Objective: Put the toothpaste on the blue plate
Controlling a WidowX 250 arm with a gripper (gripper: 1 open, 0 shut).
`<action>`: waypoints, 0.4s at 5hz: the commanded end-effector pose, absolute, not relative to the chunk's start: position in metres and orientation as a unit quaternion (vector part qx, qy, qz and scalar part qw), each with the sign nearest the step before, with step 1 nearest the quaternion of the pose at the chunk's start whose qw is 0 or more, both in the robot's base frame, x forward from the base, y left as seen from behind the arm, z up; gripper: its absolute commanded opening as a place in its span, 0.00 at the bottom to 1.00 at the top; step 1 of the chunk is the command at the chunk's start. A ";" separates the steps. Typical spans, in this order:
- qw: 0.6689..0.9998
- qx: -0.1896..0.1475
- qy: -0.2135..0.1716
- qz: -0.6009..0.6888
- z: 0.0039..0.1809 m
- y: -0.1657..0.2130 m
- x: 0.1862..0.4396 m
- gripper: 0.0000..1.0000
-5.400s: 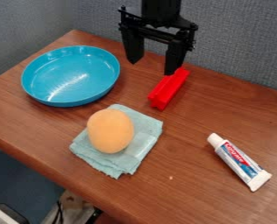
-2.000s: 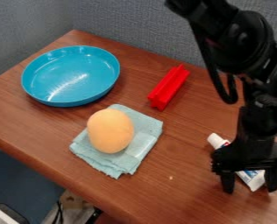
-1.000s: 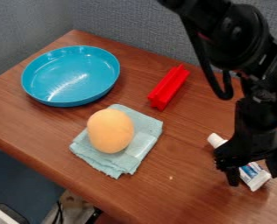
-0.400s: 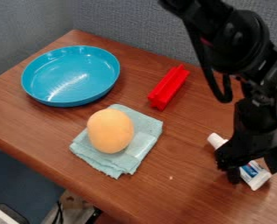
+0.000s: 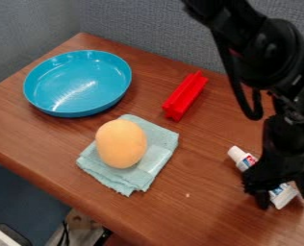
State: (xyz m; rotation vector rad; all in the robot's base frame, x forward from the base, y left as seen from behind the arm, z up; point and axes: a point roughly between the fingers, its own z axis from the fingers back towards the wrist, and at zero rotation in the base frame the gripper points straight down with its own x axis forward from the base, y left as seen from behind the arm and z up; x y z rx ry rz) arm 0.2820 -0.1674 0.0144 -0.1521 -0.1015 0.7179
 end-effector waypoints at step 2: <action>0.934 -0.086 -0.059 0.342 0.029 -0.179 0.287 1.00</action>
